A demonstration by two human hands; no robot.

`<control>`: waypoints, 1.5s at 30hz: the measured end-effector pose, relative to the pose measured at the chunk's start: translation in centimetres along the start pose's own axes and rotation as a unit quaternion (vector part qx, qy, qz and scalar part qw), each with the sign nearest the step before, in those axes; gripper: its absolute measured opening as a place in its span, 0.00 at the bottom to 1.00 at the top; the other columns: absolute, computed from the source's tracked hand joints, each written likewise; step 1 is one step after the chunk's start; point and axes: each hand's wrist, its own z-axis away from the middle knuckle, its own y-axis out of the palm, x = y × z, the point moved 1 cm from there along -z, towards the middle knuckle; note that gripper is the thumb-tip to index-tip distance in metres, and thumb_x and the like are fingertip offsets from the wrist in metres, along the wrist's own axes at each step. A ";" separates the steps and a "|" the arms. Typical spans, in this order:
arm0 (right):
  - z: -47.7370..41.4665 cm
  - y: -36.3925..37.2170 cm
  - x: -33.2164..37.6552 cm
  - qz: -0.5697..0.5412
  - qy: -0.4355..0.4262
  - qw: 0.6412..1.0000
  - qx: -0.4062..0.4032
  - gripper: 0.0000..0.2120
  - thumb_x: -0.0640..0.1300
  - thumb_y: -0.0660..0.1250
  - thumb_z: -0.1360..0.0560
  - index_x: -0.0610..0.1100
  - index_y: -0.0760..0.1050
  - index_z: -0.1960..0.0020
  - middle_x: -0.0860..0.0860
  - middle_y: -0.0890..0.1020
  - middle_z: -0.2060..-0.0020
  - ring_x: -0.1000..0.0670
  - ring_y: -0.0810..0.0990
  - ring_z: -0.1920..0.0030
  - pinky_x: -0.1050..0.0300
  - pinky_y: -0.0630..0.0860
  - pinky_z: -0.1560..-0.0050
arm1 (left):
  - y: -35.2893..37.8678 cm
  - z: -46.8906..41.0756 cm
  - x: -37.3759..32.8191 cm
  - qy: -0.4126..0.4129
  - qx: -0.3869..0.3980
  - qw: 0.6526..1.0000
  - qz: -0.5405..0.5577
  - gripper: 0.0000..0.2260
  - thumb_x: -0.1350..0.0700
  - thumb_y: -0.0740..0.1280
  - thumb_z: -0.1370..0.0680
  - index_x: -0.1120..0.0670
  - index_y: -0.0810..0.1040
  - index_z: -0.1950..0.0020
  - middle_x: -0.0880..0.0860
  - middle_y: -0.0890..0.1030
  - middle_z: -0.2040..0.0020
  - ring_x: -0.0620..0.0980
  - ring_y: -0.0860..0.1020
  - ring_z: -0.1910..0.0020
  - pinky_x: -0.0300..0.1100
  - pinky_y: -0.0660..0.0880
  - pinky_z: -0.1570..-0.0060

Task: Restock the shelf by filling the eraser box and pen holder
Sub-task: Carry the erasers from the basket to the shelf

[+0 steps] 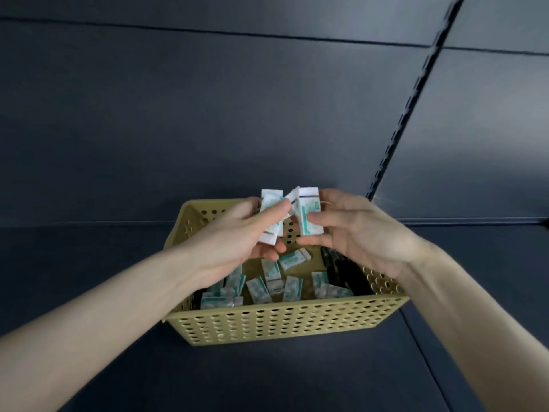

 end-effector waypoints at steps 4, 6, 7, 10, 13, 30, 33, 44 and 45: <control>2.7 0.2 -0.1 -0.005 -0.067 0.994 -0.081 0.15 0.32 0.59 0.23 0.35 0.70 0.37 0.40 0.80 0.47 0.48 0.81 0.51 0.58 0.79 0.55 | 2.0 0.9 -0.3 0.049 -0.004 0.999 -0.023 0.15 0.46 0.66 0.25 0.53 0.78 0.43 0.52 0.77 0.58 0.46 0.75 0.66 0.39 0.73 0.68; 4.7 -0.1 0.0 -0.012 -0.109 0.986 -0.126 0.15 0.34 0.61 0.23 0.35 0.72 0.37 0.40 0.79 0.47 0.49 0.80 0.53 0.58 0.78 0.59 | 3.7 1.3 -0.7 0.080 -0.002 0.996 -0.034 0.16 0.44 0.66 0.26 0.52 0.78 0.43 0.51 0.77 0.60 0.46 0.75 0.67 0.40 0.73 0.67; 5.9 -0.4 0.1 -0.013 -0.128 0.980 -0.149 0.15 0.35 0.63 0.25 0.36 0.72 0.38 0.41 0.79 0.47 0.49 0.80 0.53 0.58 0.78 0.60 | 4.9 1.6 -0.9 0.098 0.001 0.994 -0.038 0.16 0.44 0.66 0.27 0.52 0.78 0.44 0.50 0.77 0.61 0.46 0.74 0.67 0.41 0.72 0.67; 10.1 -1.8 0.5 0.005 -0.176 0.960 -0.218 0.19 0.40 0.64 0.30 0.39 0.74 0.40 0.46 0.82 0.51 0.51 0.81 0.55 0.57 0.77 0.59 | 9.0 2.3 -1.4 0.146 0.016 0.988 -0.043 0.16 0.44 0.66 0.27 0.53 0.78 0.46 0.46 0.76 0.66 0.46 0.73 0.69 0.41 0.72 0.67; 15.7 -4.0 0.2 0.025 -0.203 0.932 -0.298 0.17 0.41 0.63 0.30 0.42 0.77 0.42 0.49 0.83 0.53 0.52 0.80 0.55 0.57 0.77 0.59 | 14.7 3.2 -1.0 0.177 0.058 0.981 -0.046 0.17 0.43 0.66 0.28 0.53 0.78 0.47 0.47 0.75 0.67 0.46 0.72 0.69 0.40 0.72 0.67; 54.9 -21.7 -9.2 -0.028 -0.201 0.728 -0.655 0.19 0.44 0.63 0.36 0.41 0.77 0.46 0.48 0.81 0.55 0.52 0.80 0.57 0.62 0.76 0.64 | 57.3 12.5 12.3 0.067 0.299 0.951 -0.042 0.14 0.41 0.69 0.28 0.52 0.77 0.55 0.48 0.76 0.67 0.44 0.72 0.71 0.40 0.72 0.67; 58.4 -25.1 -10.2 -0.036 -0.188 0.705 -0.683 0.20 0.44 0.62 0.37 0.42 0.76 0.46 0.47 0.81 0.54 0.54 0.80 0.58 0.63 0.76 0.65 | 62.8 12.0 14.0 0.052 0.326 0.943 -0.043 0.13 0.44 0.67 0.27 0.54 0.77 0.53 0.50 0.76 0.66 0.43 0.72 0.72 0.34 0.71 0.72; 66.7 -45.0 -9.5 -0.016 -0.165 0.644 -0.747 0.19 0.45 0.62 0.36 0.46 0.76 0.46 0.51 0.81 0.57 0.55 0.80 0.58 0.62 0.76 0.63 | 84.3 3.0 15.8 0.036 0.415 0.907 -0.062 0.15 0.42 0.66 0.29 0.52 0.75 0.53 0.48 0.75 0.67 0.41 0.71 0.72 0.32 0.69 0.73; 67.2 -46.9 -9.1 -0.014 -0.166 0.641 -0.750 0.19 0.45 0.62 0.36 0.45 0.76 0.45 0.51 0.81 0.57 0.55 0.80 0.59 0.63 0.76 0.64 | 86.1 2.2 15.7 0.037 0.425 0.902 -0.061 0.14 0.43 0.66 0.28 0.52 0.75 0.52 0.49 0.75 0.66 0.41 0.71 0.72 0.32 0.69 0.73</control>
